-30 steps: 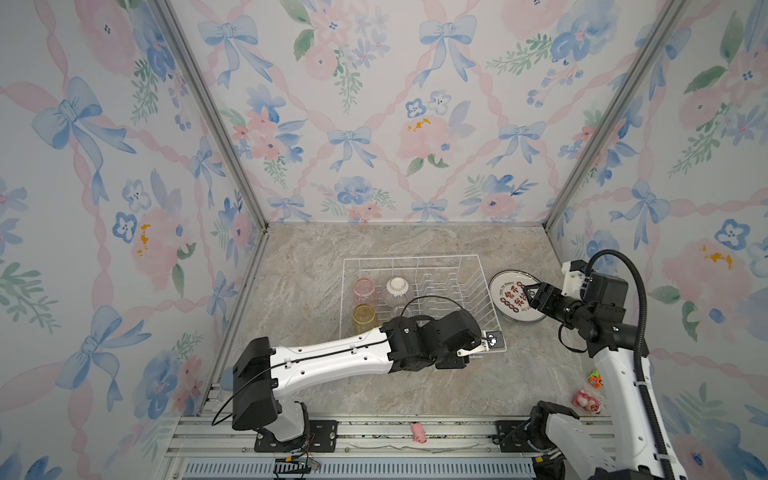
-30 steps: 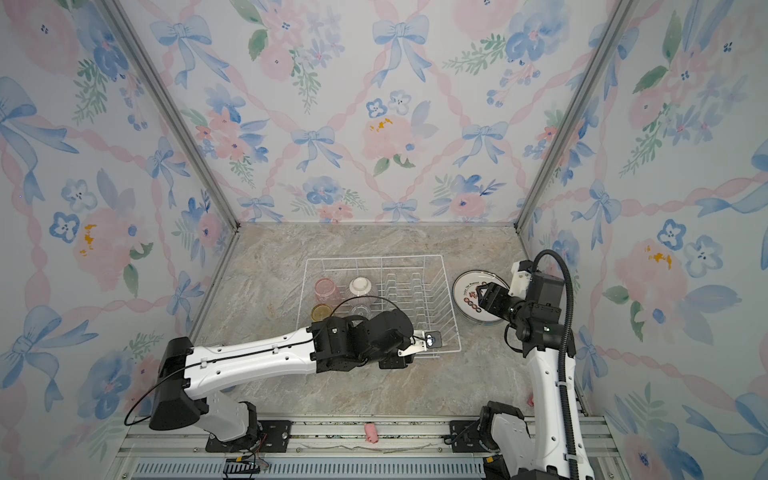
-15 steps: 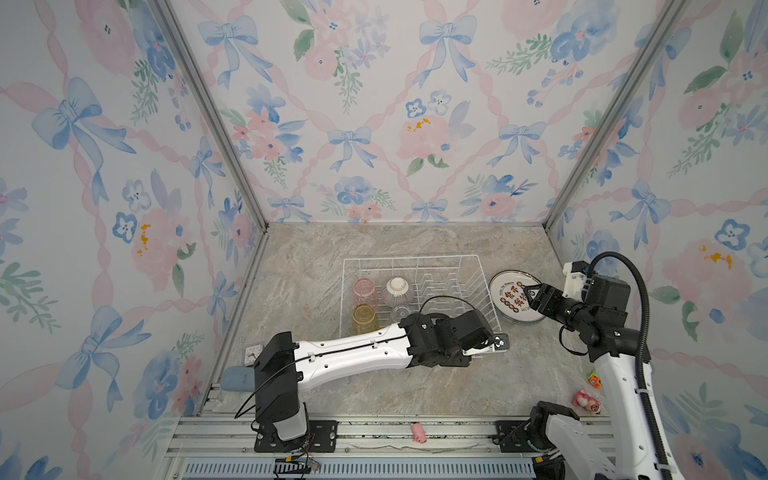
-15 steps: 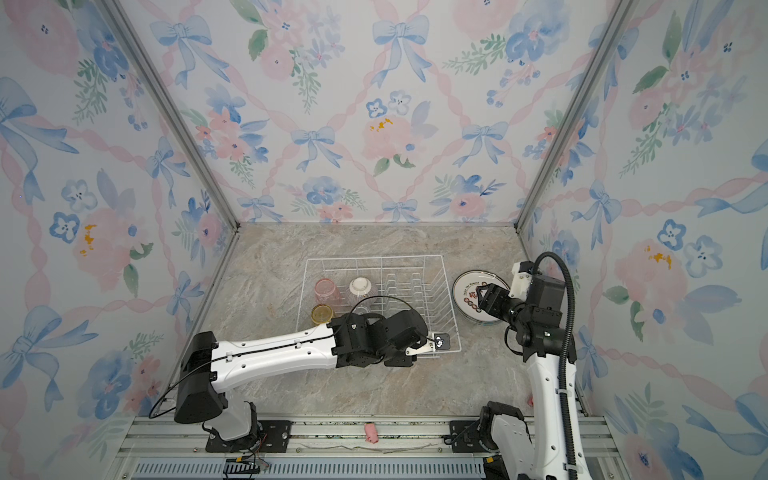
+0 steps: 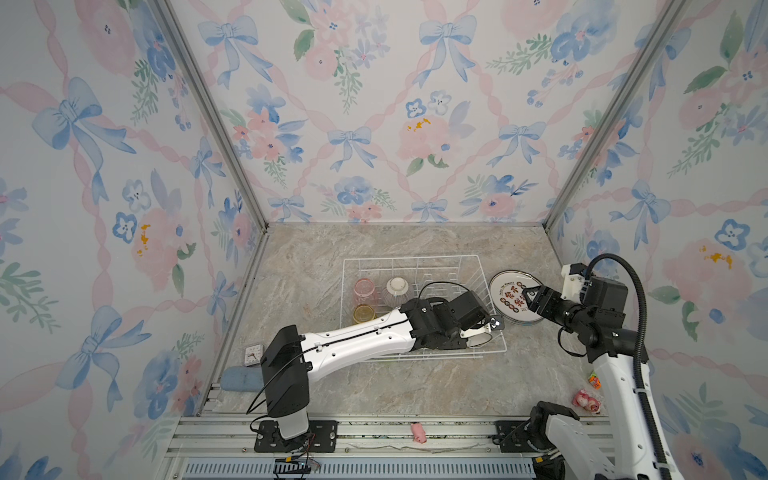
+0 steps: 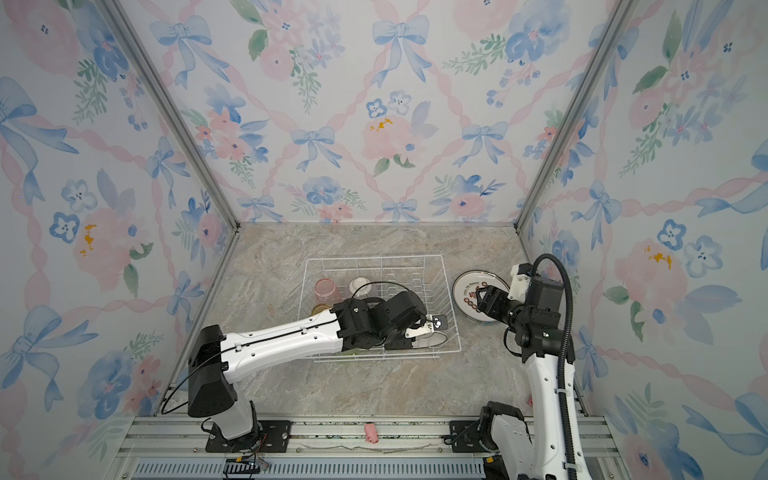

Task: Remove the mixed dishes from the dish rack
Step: 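Lower the left gripper onto the rim of the large white plate in the rack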

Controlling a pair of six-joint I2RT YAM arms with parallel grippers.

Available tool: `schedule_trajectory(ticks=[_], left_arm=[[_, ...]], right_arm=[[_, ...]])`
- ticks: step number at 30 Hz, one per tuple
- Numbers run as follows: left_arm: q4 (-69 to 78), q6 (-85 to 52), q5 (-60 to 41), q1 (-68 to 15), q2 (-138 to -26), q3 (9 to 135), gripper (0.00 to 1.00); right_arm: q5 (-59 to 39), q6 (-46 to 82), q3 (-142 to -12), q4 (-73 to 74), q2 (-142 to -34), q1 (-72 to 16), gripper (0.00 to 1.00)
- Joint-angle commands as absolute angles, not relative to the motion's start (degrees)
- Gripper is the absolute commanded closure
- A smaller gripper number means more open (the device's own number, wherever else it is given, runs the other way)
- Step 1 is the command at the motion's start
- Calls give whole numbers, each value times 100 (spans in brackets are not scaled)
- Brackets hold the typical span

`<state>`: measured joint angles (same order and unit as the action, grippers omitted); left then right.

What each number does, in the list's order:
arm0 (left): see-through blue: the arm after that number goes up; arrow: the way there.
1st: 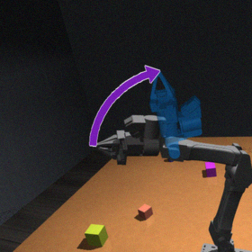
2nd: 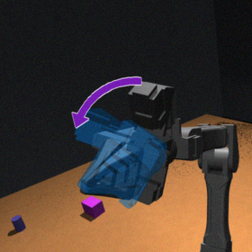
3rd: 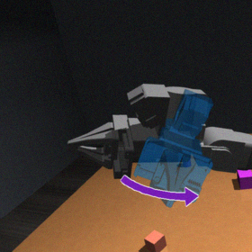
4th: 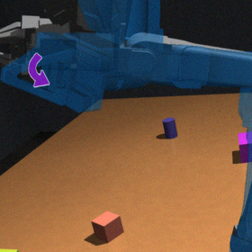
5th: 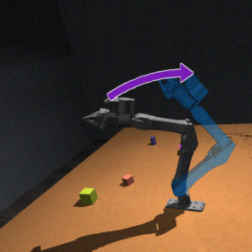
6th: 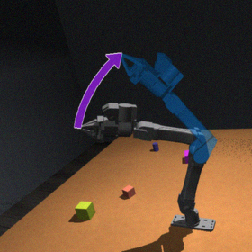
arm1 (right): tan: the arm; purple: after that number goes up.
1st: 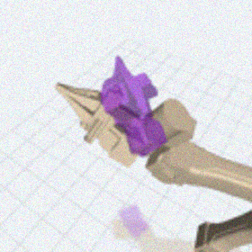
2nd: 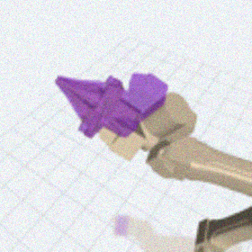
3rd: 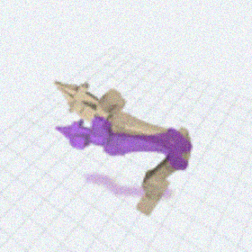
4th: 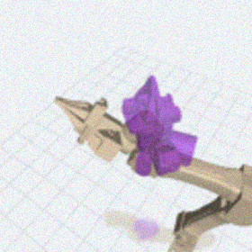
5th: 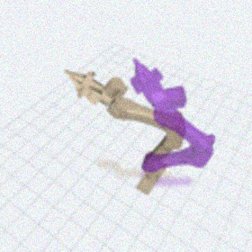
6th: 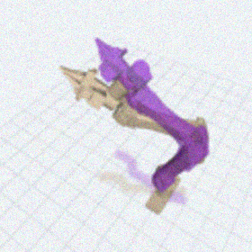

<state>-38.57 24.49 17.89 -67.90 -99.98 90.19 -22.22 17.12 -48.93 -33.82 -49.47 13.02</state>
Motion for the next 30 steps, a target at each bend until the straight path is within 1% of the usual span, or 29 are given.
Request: schedule_trajectory(ticks=[1, 4, 9, 16, 23, 30], left_arm=[[-3902, 2575, 1821, -6697, -10149, 9195, 65], [-3910, 2605, 1738, -6697, -10187, 9219, 67], [-4063, 2672, 1805, -6702, -10316, 9315, 69], [-4347, 2715, 1855, -6702, -10566, 9498, 79], [-4452, 2756, 2004, -6702, -10721, 9672, 99], [-4456, 2817, 2073, -6710, -10775, 9727, 100]], right_arm=[[-2206, 1724, -4785, -3349, -4926, 1254, 28], [-2217, 1714, -4777, -3353, -4936, 1255, 28], [-2224, 1719, -4763, -3310, -4983, 1248, 27], [-2231, 1737, -4735, -3239, -5026, 1250, 27], [-2225, 1719, -4733, -3230, -5047, 1250, 27], [-2224, 1696, -4718, -3200, -5097, 1253, 27]])
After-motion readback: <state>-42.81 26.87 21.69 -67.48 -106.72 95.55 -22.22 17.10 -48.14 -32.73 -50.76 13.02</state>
